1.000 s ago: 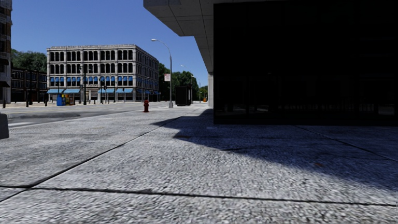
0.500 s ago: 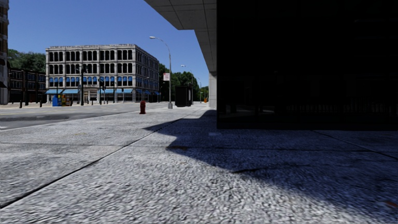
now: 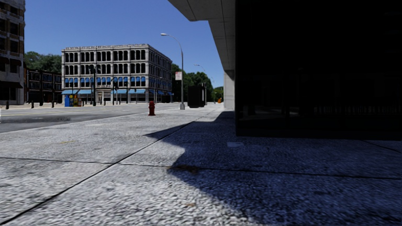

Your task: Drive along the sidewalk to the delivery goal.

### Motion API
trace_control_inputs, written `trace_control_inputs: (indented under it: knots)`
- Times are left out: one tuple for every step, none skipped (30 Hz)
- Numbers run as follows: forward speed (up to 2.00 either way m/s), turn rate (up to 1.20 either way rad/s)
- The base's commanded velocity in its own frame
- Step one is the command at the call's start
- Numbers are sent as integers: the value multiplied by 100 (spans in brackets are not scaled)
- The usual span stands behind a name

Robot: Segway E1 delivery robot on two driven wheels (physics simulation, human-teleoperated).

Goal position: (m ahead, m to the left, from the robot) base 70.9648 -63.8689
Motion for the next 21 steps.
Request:
trace_control_inputs:
  knots:
    - [200, 27]
    - [200, 27]
    - [200, 27]
    - [200, 27]
    - [200, 27]
    - [200, 27]
    - [200, 27]
    - [200, 27]
    - [200, 27]
    - [200, 27]
    - [200, 27]
    - [200, 27]
    - [200, 27]
    - [200, 27]
    - [200, 27]
    - [200, 27]
    - [200, 27]
    - [200, 27]
    - [200, 27]
    - [200, 27]
    - [200, 27]
